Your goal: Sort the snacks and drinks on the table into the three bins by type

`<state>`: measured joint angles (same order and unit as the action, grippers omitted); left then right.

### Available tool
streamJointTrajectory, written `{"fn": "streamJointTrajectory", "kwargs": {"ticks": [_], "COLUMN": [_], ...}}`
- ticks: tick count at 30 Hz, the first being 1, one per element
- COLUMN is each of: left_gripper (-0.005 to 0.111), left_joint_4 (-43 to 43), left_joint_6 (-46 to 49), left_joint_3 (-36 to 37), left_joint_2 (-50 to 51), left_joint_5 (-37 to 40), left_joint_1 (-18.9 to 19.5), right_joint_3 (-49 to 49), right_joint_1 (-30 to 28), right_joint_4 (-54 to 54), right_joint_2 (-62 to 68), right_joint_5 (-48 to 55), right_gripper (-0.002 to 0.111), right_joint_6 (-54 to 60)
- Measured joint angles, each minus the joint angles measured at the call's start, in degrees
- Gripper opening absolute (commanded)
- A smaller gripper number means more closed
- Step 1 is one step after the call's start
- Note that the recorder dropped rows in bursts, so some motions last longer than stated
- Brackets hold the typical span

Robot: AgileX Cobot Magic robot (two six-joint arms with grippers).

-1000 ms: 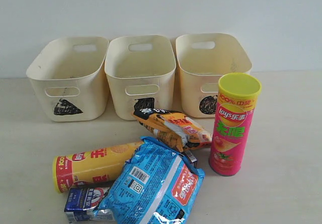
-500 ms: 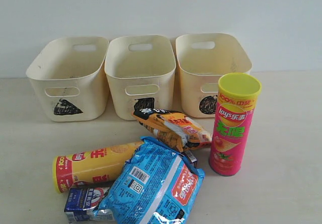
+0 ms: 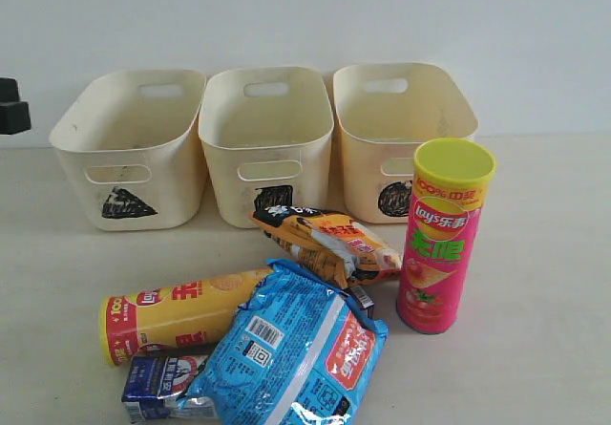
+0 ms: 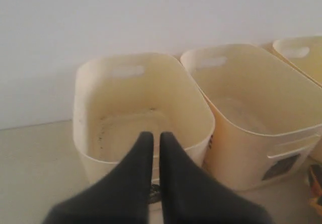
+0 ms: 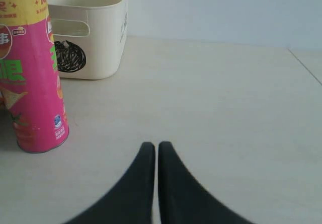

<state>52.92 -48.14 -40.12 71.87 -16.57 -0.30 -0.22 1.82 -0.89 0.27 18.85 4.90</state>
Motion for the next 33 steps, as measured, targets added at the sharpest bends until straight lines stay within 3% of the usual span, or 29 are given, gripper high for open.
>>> {"fn": "streamJointTrajectory", "kwargs": {"ticks": [5,8,13,18,23,30,33], "left_gripper": [0.004,0.004,0.004,0.004,0.004,0.004,0.004], "left_joint_4": [31.5,41.9,45.8,46.8,47.4,47.7,42.0], "left_joint_6": [-30.8,-45.3,-50.1,-45.6,-34.3,-20.9,-18.5], "left_joint_3": [-5.1,-9.9,-14.0,-14.6,-14.8,-14.9,-14.9], "left_joint_2": [3.9,7.3,12.9,15.4,14.8,12.8,12.7], "left_joint_5": [-5.1,-14.5,-29.6,-33.1,-18.9,21.9,36.0], "left_joint_1": [-1.1,-1.1,-0.9,-0.9,-0.9,-0.9,-0.9], "right_joint_3": [0.0,0.0,0.0,0.0,0.0,0.0,0.0], "right_joint_1": [0.0,0.0,0.0,0.0,0.0,0.0,0.0], "right_joint_4": [0.0,0.0,0.0,0.0,0.0,0.0,0.0], "right_joint_2": [0.0,0.0,0.0,0.0,0.0,0.0,0.0], "right_joint_5": [0.0,0.0,0.0,0.0,0.0,0.0,0.0], "right_gripper": [0.000,0.000,0.000,0.000,0.000,0.000,0.000], "right_joint_6": [0.0,0.0,0.0,0.0,0.0,0.0,0.0]}}
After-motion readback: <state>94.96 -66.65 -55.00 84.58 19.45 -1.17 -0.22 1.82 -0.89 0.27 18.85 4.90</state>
